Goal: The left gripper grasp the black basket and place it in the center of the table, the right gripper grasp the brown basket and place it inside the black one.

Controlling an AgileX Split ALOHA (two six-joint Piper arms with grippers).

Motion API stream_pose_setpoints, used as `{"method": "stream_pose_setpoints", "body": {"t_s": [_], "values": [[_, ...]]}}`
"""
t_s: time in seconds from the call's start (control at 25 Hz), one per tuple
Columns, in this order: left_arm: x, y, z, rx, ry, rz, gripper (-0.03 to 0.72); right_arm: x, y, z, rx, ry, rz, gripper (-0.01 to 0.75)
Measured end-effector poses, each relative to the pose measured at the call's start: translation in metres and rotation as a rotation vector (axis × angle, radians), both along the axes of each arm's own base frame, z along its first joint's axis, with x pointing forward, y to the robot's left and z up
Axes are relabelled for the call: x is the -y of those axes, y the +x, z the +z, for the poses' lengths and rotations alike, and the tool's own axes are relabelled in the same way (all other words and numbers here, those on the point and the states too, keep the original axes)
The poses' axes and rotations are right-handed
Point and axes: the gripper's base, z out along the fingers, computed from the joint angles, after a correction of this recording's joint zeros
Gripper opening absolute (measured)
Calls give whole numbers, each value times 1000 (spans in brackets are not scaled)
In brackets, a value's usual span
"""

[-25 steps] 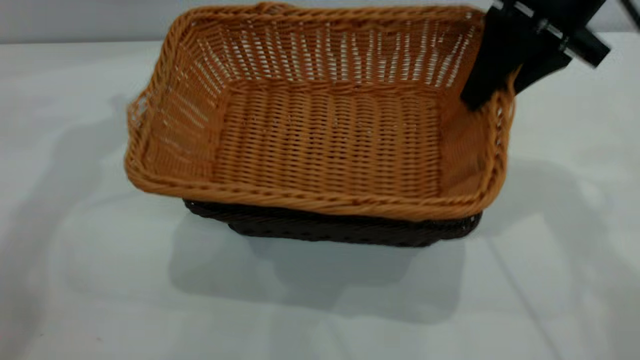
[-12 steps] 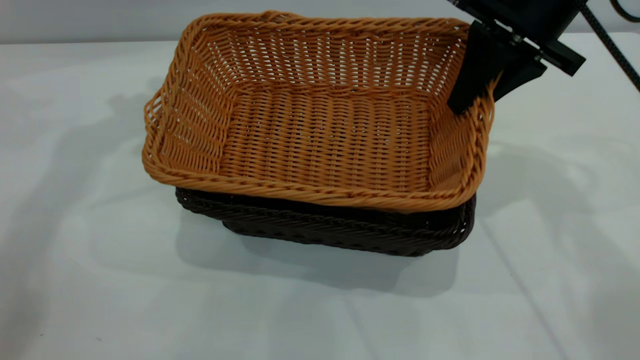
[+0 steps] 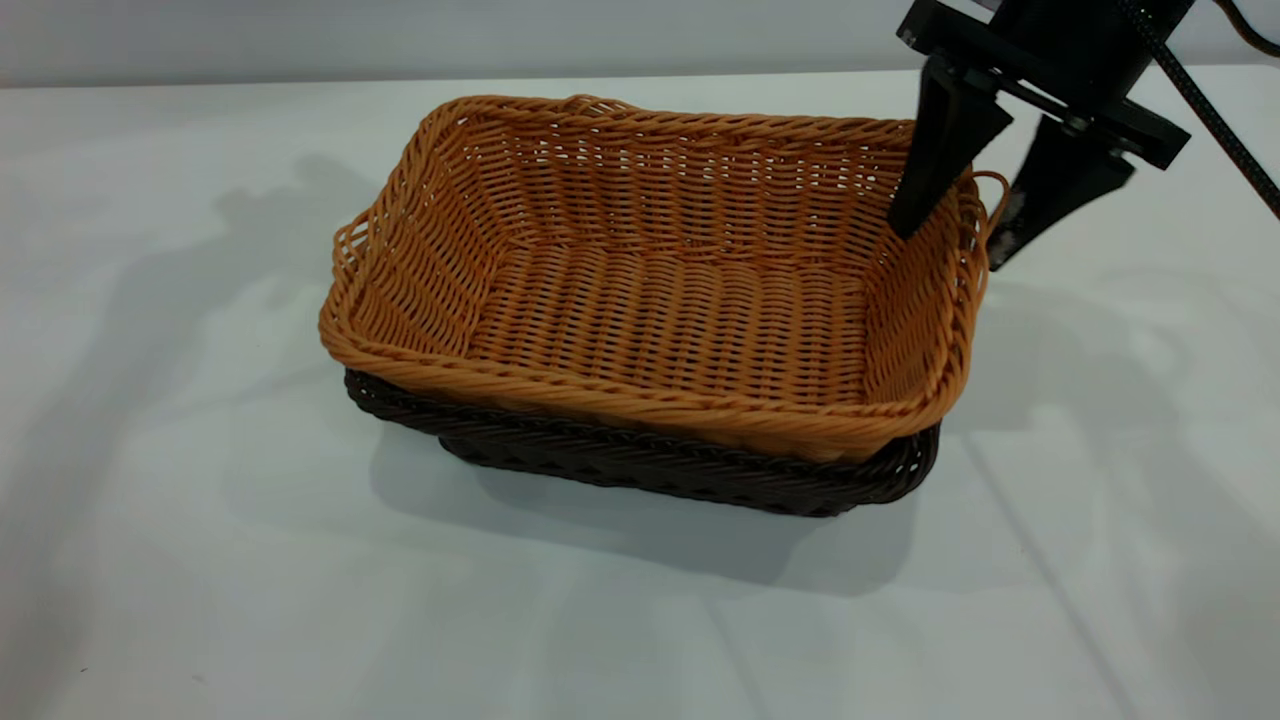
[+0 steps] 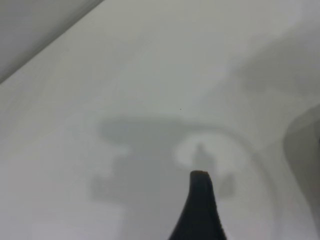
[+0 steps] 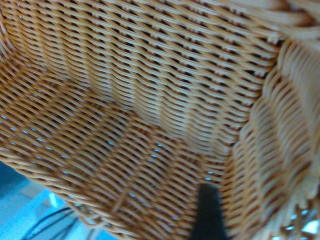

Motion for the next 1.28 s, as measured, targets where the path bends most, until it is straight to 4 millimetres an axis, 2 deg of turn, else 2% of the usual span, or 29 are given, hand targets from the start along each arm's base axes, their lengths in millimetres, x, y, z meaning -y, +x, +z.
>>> {"method": "stream_pose_setpoints", "body": {"t_s": [0.12, 0.24, 0.32, 0.4, 0.52, 0.64, 0.72, 0.88, 1.0, 1.08, 1.2, 1.28], "values": [[0, -1, 5, 12, 0, -1, 531, 3, 6, 7, 53, -35, 48, 619], [-1, -7, 29, 62, 2, -2, 531, 5, 15, 34, 134, -68, 77, 659], [-2, -15, 57, 119, -4, -1, 531, 6, 18, 63, 198, -80, 81, 657], [-2, -28, 87, 167, -16, 6, 531, 7, 17, 103, 293, -78, 74, 640], [-4, -56, 134, 210, -41, 17, 531, 9, 0, 167, 452, -50, 58, 603], [-5, -90, 173, 213, -74, 39, 531, 12, -36, 232, 600, 0, 54, 577], [-6, -116, 196, 189, -100, 62, 531, 16, -68, 272, 701, 33, 58, 571], [-9, -163, 227, 116, -151, 131, 531, 26, -145, 320, 837, 64, 90, 569], [-11, -186, 247, 146, -215, 215, 531, 36, -205, 332, 928, 72, 97, 569], [-13, -199, 255, 154, -242, 264, 531, 42, -243, 329, 980, 77, 92, 569], [-18, -221, 256, 155, -244, 321, 531, 51, -297, 317, 1052, 86, 82, 569], [-21, -236, 248, 135, -226, 355, 531, 58, -331, 305, 1101, 72, 61, 569]]}}
